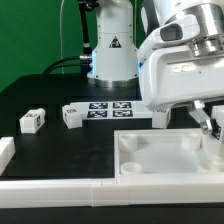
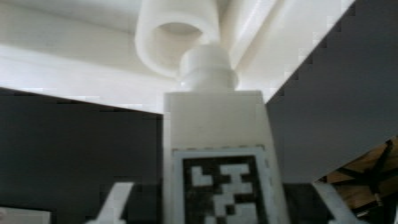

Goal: Assemble one leg

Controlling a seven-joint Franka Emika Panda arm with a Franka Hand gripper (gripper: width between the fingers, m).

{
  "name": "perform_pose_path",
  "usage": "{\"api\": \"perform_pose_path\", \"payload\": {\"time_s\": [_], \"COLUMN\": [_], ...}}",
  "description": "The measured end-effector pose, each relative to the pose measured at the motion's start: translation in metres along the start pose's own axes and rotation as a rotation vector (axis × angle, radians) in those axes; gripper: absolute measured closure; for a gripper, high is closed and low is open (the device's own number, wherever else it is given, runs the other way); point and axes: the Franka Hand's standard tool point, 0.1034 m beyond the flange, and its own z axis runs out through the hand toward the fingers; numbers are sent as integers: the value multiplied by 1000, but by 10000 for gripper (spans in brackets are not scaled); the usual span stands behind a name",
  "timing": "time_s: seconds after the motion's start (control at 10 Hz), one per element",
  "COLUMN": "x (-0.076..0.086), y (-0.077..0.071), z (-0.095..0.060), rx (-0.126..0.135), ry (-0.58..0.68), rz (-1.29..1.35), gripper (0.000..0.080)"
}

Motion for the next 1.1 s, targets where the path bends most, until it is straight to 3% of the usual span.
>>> {"api": "perform_pose_path", "payload": {"time_s": [1.1], "x": [-3], "y": [6], "z": [-2], "rx": [-6], "ry": [-7], "rz": [8], "gripper": [508]}}
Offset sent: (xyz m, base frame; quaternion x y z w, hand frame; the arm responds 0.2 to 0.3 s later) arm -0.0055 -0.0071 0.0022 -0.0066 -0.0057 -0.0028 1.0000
